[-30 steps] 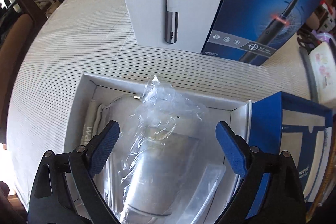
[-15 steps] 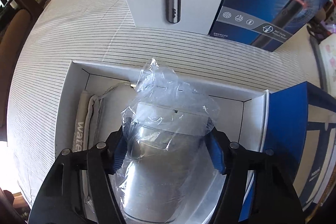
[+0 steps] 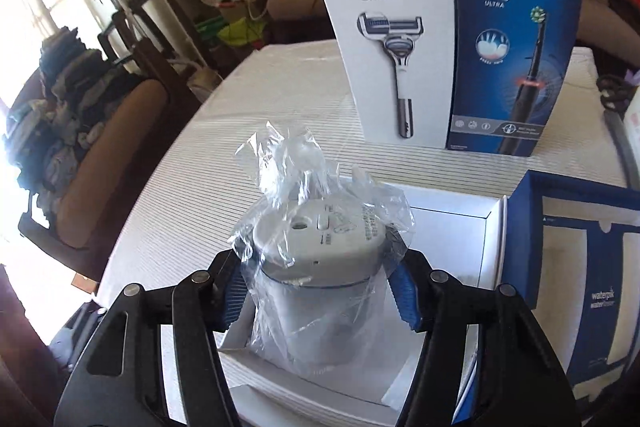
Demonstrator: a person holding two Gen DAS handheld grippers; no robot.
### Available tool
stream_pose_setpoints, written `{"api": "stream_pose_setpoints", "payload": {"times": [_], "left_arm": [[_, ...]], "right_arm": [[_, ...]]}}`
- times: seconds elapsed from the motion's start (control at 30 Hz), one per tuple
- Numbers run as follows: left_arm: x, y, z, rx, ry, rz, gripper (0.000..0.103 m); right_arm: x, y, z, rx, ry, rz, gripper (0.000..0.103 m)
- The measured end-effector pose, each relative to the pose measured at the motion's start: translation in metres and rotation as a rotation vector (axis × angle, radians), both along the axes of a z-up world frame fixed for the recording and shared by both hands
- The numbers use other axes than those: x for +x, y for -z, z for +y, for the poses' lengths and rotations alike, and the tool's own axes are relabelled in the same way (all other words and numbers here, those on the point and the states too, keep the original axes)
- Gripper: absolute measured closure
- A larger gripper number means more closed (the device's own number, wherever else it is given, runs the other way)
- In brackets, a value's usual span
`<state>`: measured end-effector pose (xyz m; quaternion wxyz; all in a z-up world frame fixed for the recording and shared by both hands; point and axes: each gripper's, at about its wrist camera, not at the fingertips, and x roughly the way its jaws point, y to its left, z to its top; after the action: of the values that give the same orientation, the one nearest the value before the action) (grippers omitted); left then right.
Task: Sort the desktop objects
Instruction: 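Close the right tool on the bagged flosser and lift it, then carry the flosser with the right tool over the blue box tray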
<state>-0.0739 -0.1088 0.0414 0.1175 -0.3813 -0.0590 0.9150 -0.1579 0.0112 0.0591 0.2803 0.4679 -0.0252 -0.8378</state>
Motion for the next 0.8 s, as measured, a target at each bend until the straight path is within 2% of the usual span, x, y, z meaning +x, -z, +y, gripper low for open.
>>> {"api": "stream_pose_setpoints", "payload": {"times": [0.1,0.33,0.57,0.6,0.63,0.67,0.8], "left_arm": [[-0.002,0.003,0.006,-0.041,0.002,0.024,0.000],[-0.009,0.004,0.009,-0.037,0.043,0.084,0.000],[-0.022,0.001,0.029,0.096,0.200,0.044,0.002],[-0.022,-0.002,0.033,0.125,0.221,0.047,0.011],[-0.024,-0.005,0.036,0.159,0.242,0.044,0.029],[-0.024,-0.010,0.040,0.192,0.263,0.038,0.035],[-0.021,-0.030,0.069,0.171,0.302,0.041,0.041]], "right_arm": [[0.011,-0.018,0.007,-0.043,-0.009,0.007,0.045],[0.031,-0.045,0.030,-0.157,-0.036,-0.006,0.045],[0.050,-0.079,0.053,-0.204,-0.085,-0.012,0.045],[0.051,-0.082,0.056,-0.199,-0.090,-0.013,0.045],[0.052,-0.084,0.059,-0.190,-0.093,-0.009,0.045],[0.053,-0.086,0.062,-0.182,-0.093,-0.005,0.045],[0.054,-0.093,0.090,-0.216,-0.068,-0.001,0.044]]}}
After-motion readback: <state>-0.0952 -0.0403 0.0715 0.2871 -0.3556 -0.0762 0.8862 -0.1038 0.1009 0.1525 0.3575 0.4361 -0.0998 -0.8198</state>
